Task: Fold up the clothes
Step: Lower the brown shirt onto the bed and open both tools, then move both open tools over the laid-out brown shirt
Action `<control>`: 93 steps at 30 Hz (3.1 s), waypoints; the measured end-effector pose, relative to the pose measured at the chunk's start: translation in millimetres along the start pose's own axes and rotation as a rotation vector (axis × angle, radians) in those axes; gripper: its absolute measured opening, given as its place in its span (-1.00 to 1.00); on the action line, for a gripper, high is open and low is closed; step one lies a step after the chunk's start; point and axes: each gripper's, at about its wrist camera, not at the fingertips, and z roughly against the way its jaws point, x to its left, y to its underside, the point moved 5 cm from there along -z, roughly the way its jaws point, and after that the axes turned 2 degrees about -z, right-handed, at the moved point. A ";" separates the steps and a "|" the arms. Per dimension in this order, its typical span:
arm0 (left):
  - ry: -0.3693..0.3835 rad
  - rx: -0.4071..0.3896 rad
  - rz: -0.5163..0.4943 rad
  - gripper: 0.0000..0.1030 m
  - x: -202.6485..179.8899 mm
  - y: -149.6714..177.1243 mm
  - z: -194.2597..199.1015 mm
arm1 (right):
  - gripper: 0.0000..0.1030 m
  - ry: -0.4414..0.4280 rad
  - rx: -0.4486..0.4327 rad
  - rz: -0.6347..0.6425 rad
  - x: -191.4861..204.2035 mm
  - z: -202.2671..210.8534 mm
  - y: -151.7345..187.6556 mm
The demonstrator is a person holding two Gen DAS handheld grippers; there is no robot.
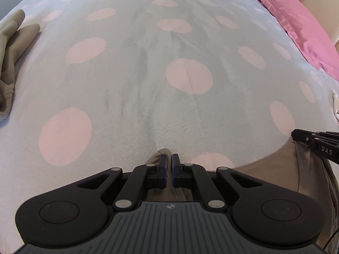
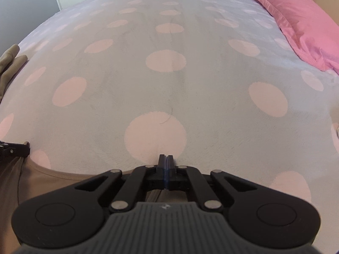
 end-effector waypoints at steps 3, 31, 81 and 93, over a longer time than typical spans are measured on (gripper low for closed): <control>0.021 -0.003 0.019 -0.84 3.1 -2.9 7.3 | -0.92 -0.016 0.015 -0.010 -2.0 3.5 -5.0; -0.218 -0.001 -0.026 -0.42 60.9 152.8 153.9 | -0.15 0.077 0.183 -0.076 -126.2 174.1 161.0; -0.205 0.063 0.102 -0.42 84.8 157.1 134.8 | -0.60 0.415 0.214 -0.331 -231.4 154.1 117.5; -0.082 0.114 -0.097 -0.09 54.9 189.6 150.6 | -0.48 0.290 0.226 -0.169 -132.3 133.3 102.0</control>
